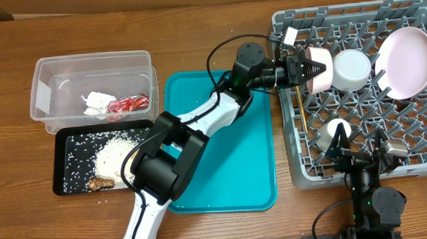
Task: Sort waste into correct bins and load items into the dishwasher
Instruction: 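Carry the emptied bowl with the left gripper over the dish rack, then release the bowl into the dish rack with the left gripper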
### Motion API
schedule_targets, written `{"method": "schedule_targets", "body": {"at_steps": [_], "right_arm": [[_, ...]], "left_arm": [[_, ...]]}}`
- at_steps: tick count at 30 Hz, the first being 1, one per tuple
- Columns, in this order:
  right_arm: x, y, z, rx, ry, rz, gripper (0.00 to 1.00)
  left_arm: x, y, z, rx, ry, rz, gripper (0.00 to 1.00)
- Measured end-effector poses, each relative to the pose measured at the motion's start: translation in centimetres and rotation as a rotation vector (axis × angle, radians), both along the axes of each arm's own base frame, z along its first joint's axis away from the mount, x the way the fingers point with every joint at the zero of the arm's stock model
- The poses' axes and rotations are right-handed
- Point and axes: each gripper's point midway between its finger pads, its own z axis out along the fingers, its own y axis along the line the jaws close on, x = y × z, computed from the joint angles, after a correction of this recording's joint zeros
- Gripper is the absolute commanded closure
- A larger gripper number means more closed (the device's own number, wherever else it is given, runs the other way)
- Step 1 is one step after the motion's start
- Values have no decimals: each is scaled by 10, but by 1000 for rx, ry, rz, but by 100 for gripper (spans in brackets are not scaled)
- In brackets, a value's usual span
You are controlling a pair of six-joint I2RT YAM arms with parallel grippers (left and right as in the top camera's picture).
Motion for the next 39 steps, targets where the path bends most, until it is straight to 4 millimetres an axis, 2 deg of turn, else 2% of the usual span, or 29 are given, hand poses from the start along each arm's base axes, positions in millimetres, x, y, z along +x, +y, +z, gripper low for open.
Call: {"method": "schedule_targets", "body": {"at_steps": [4,9,27,31,34,35,36,39], "right_arm": [[0,0,0,0,0,0,0],[0,0,0,0,0,0,0],[0,0,0,0,0,0,0],[0,0,0,0,0,0,0],[0,0,0,0,0,0,0],[0,0,0,0,0,0,0],[0,0,0,0,0,0,0],[0,0,0,0,-1,0,0]], "left_arm": [[1,1,11,-35,-41,6,95],[2,0,-5,15,13,12,95],[-18,-17,-11,41,-36,-26,92],[-15,-15,-15,55,-20,-20,87],[-6,-7,-20,70,-5,-2,70],[-3,-4,-20,72,-1,3,42],[1,-1,-20,72,-1,9,0],[12,10,-20,69,32,30,0]]}}
